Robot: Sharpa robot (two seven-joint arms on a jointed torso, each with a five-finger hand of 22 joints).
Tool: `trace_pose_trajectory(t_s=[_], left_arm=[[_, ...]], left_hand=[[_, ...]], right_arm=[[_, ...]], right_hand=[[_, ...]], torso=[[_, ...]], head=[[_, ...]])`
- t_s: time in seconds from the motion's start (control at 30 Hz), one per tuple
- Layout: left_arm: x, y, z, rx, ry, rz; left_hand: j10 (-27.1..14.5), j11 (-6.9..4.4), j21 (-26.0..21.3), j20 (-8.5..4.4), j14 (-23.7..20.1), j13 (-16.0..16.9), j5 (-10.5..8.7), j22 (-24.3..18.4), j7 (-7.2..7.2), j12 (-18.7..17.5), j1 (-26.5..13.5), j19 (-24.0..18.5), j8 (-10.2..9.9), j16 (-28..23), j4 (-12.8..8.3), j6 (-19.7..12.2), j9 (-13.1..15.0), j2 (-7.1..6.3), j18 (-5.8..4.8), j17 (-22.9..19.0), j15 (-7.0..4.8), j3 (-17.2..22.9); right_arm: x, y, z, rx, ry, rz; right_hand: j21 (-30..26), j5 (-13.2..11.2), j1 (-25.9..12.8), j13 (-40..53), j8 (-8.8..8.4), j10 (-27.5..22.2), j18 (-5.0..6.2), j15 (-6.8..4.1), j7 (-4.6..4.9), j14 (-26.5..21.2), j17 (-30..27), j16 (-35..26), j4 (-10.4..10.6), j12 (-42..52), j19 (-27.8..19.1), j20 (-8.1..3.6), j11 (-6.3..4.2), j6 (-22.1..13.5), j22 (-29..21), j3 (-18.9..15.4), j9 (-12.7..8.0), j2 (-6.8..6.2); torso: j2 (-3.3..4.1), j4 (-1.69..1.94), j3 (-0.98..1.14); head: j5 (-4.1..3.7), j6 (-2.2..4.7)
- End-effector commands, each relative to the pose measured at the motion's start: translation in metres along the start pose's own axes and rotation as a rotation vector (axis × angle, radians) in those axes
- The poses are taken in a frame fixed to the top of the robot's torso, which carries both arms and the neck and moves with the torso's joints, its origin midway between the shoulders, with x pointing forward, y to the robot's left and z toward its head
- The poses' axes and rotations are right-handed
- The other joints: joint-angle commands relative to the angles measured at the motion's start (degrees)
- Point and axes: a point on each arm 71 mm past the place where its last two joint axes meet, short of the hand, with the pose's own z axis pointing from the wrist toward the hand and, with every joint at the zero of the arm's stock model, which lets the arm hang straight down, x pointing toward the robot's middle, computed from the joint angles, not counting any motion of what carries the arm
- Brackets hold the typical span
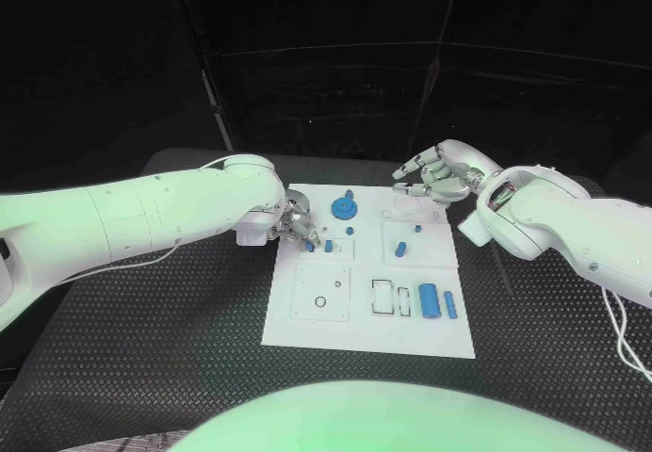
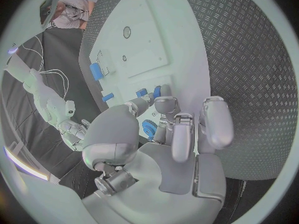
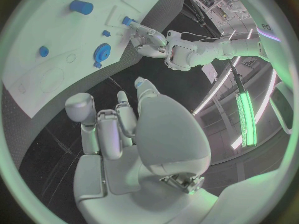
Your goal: Assemble the parts on the task board
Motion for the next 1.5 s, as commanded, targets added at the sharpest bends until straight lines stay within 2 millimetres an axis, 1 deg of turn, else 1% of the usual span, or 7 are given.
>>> trace_pose_trajectory(t_s=[0.03,0.37,0.67,0.83,1.1,1.23,1.5], left_arm=[[0.003,0.001,0.002,-0.013,0.02,0.009],[0.002,0.001,0.002,-0.015,0.017,0.007],[0.002,0.001,0.003,-0.016,0.017,0.007],[0.002,0.004,0.002,-0.019,0.012,0.002],[0.001,0.007,-0.001,-0.017,-0.017,-0.017],[0.0,0.008,-0.003,-0.013,-0.039,-0.03],[-0.002,0.009,-0.009,0.007,-0.088,-0.072]], left_hand=[[-0.33,0.15,-0.27,-0.4,5.93,-0.02,-0.31,-0.02,0.47,0.21,-0.9,0.09,-0.26,0.18,0.48,-0.07,-0.12,0.1,0.45,15.1,-0.34,-1.05],[-0.31,0.15,-0.29,-0.42,5.93,0.13,-0.54,0.09,0.45,0.41,-2.25,0.16,-0.33,0.18,1.75,0.21,-0.15,0.47,0.43,15.1,-0.35,-2.78],[-0.27,0.11,-0.25,-0.43,5.93,0.27,-1.01,0.23,0.39,0.59,-3.21,0.23,-0.21,0.18,2.44,0.5,-0.06,0.1,0.41,15.1,-0.37,-4.38],[-0.2,0.13,-0.23,-0.43,5.93,0.43,-1.17,0.37,0.4,0.8,-5.2,0.31,-0.05,0.18,4.02,0.82,0.07,-0.69,0.38,15.1,-0.36,-7.44],[-0.3,-0.07,-0.57,-0.62,5.93,0.43,-1.15,0.33,0.12,0.92,-7.12,0.26,0.04,0.18,7.5,0.88,0.31,-1.7,0.43,15.1,-0.54,-16.59],[-0.27,-0.12,-0.58,-0.71,5.93,0.48,-1.24,0.48,0.03,1.01,-6.39,0.32,0.2,0.18,8.97,0.89,0.49,-1.2,0.42,15.1,-0.58,-20.35],[-0.52,-0.08,-1.03,-0.67,5.93,0.1,-1.1,0.23,0.16,0.81,-3.91,0.2,0.18,0.18,9.88,0.39,0.62,0.02,0.49,15.1,-0.57,-24.02]], right_arm=[[0.0,0.001,0.0,-0.005,0.007,0.002],[0.0,0.001,0.0,-0.002,0.006,0.002],[-0.001,0.001,0.0,-0.002,0.006,0.002],[-0.001,0.0,0.0,-0.002,0.006,0.001],[-0.001,0.0,0.0,-0.002,0.005,0.001],[-0.001,0.0,0.0,-0.003,0.005,0.002],[0.001,-0.001,0.0,-0.001,0.007,0.003]], right_hand=[[-0.3,0.14,-0.1,-0.15,0.32,-0.06,0.49,-0.45,-0.19,3.41,3.2,-0.41,0.21,-0.36,-0.6,0.02,-0.19,0.19,-0.2,0.15,-0.08,0.33],[-0.41,0.14,-0.15,-0.33,0.31,-0.2,0.53,-0.45,-0.17,3.37,3.03,-0.5,0.23,-0.5,-0.72,0.02,-0.18,0.15,-0.43,0.12,-0.09,0.3],[-0.42,0.14,-0.15,-0.34,0.3,-0.21,0.53,-0.44,-0.17,3.37,3.0,-0.52,0.23,-0.52,-0.73,0.02,-0.17,0.14,-0.45,0.12,-0.09,0.3],[-0.44,0.13,-0.22,-0.36,0.29,-0.24,0.53,-0.43,-0.16,3.35,2.95,-0.55,0.27,-0.54,-0.75,0.02,-0.16,0.11,-0.48,0.08,-0.09,0.28],[-0.44,0.13,-0.22,-0.36,0.29,-0.24,0.53,-0.43,-0.16,3.35,2.95,-0.55,0.27,-0.54,-0.75,0.02,-0.16,0.11,-0.48,0.08,-0.09,0.28],[-0.44,0.13,-0.22,-0.36,0.29,-0.24,0.53,-0.43,-0.16,3.35,2.95,-0.55,0.27,-0.54,-0.75,0.02,-0.16,0.11,-0.48,0.08,-0.09,0.28],[-0.53,0.13,-0.32,-0.4,0.28,-0.29,0.56,-0.42,-0.14,3.33,2.87,-0.6,0.34,-0.58,-0.84,0.02,-0.15,0.08,-0.64,0.04,-0.1,0.28]], torso=[[0.0,0.0,-0.02],[0.01,-0.06,-0.02],[-0.02,-0.02,-0.01],[-0.01,0.0,-0.04],[-0.02,-0.02,-0.05],[0.02,0.0,-0.07],[-0.03,0.03,-0.05]], head=[[0.02,0.01],[-0.07,0.01],[-0.16,0.01],[-0.25,0.01],[-0.28,0.01],[-0.29,0.01],[-0.47,0.01]])
